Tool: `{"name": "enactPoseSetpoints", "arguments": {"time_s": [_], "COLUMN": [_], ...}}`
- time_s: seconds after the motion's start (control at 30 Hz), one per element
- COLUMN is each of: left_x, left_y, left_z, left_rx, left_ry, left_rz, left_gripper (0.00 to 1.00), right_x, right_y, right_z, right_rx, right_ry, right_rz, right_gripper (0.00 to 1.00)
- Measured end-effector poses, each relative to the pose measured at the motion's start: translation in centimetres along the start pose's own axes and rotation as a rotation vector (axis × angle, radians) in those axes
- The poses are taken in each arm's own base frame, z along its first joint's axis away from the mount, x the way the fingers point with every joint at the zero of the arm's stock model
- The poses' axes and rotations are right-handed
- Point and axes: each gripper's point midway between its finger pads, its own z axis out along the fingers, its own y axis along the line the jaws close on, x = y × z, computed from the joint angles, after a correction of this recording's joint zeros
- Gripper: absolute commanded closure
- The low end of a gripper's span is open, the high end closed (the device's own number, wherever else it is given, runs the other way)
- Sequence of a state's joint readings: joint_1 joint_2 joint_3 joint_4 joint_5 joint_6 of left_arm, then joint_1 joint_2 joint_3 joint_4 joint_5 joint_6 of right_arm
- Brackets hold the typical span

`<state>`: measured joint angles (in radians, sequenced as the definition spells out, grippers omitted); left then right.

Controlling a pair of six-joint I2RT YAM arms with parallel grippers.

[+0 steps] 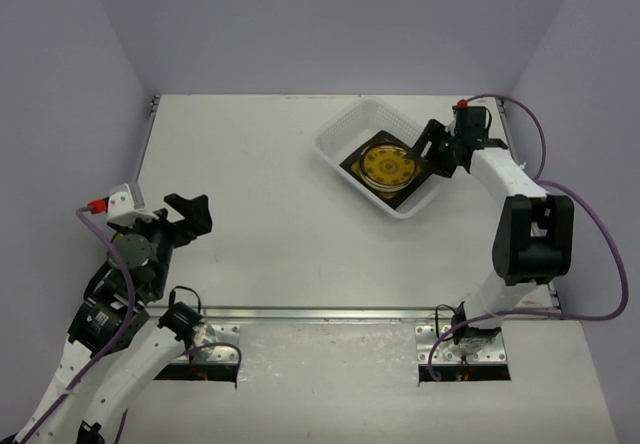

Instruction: Place the plates into the plastic bin on the countertop

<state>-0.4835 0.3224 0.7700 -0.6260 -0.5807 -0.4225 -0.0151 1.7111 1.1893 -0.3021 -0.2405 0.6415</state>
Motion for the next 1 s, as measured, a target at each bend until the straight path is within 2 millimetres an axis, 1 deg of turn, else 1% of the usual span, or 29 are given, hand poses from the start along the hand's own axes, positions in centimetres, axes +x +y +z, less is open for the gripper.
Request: {"name": "enactPoseSetpoints", "arguments": {"time_s": [0.07, 0.1, 0.13, 0.2, 0.3, 0.4, 0.47, 0.53, 0.57, 0.63, 0.67, 0.7, 0.77, 0.8, 0.83, 0.9, 0.97, 1.0], "left_x": [0.2, 0.3, 0.6, 1.2, 2.7, 4.8, 6.6, 8.3, 9.0, 9.8, 10.3, 10.3, 9.9, 9.7, 9.7, 9.9, 10.4, 10.8], "left_y": [0.0, 0.0, 0.0, -0.1, -0.5, -0.9, -0.9, -0.3, 0.7, 4.1, 6.5, 9.3, 14.2, 16.0, 17.2, 18.5, 19.6, 20.1], "left_z": [0.2, 0.3, 0.5, 1.1, 2.2, 3.6, 4.8, 6.2, 7.0, 9.1, 9.8, 10.3, 10.0, 9.6, 9.1, 8.5, 8.4, 8.8], "left_rx": [-0.006, -0.010, -0.016, -0.035, -0.071, -0.122, -0.181, -0.259, -0.315, -0.457, -0.539, -0.633, -0.808, -0.885, -0.944, -1.028, -1.094, -1.123], "left_ry": [0.008, 0.015, 0.026, 0.056, 0.122, 0.212, 0.273, 0.331, 0.359, 0.399, 0.426, 0.433, 0.404, 0.385, 0.369, 0.353, 0.371, 0.388], "left_rz": [0.006, 0.012, 0.017, 0.031, 0.031, 0.013, 0.000, -0.006, -0.012, -0.062, -0.103, -0.158, -0.240, -0.268, -0.278, -0.278, -0.269, -0.268], "left_gripper": [0.00, 0.00, 0.00, 0.00, 0.00, 0.00, 0.00, 0.00, 0.00, 0.00, 0.00, 0.00, 0.00, 0.00, 0.00, 0.00, 0.00, 0.00], "right_x": [-0.7, -1.1, -1.7, -2.7, -3.5, -2.3, 0.0, 3.2, 4.8, 6.9, 7.5, 8.4, 10.5, 11.3, 12.0, 13.4, 14.6, 15.2], "right_y": [0.5, 0.9, 1.3, 2.6, 5.6, 9.8, 12.5, 14.8, 15.7, 16.3, 16.0, 15.1, 13.0, 12.1, 11.5, 10.7, 10.1, 9.9], "right_z": [-1.0, -1.7, -2.4, -4.3, -7.3, -10.0, -11.5, -12.8, -13.4, -14.0, -14.0, -14.0, -14.0, -13.9, -13.7, -13.4, -13.2, -13.0], "right_rx": [0.001, -0.003, -0.008, -0.024, -0.087, -0.206, -0.292, -0.373, -0.418, -0.471, -0.483, -0.483, -0.468, -0.463, -0.463, -0.471, -0.486, -0.494], "right_ry": [-0.017, -0.031, -0.051, -0.097, -0.163, -0.191, -0.188, -0.151, -0.125, -0.094, -0.098, -0.099, -0.073, -0.065, -0.055, -0.033, -0.011, 0.000], "right_rz": [-0.014, -0.022, -0.033, -0.068, -0.134, -0.215, -0.280, -0.343, -0.372, -0.402, -0.403, -0.399, -0.375, -0.363, -0.355, -0.338, -0.323, -0.316], "right_gripper": [0.17, 0.08, 0.03, 0.01, 0.01, 0.01, 0.01, 0.01, 0.01, 0.01, 0.01, 0.01, 0.01, 0.01, 0.01, 0.01, 0.01, 0.01]}}
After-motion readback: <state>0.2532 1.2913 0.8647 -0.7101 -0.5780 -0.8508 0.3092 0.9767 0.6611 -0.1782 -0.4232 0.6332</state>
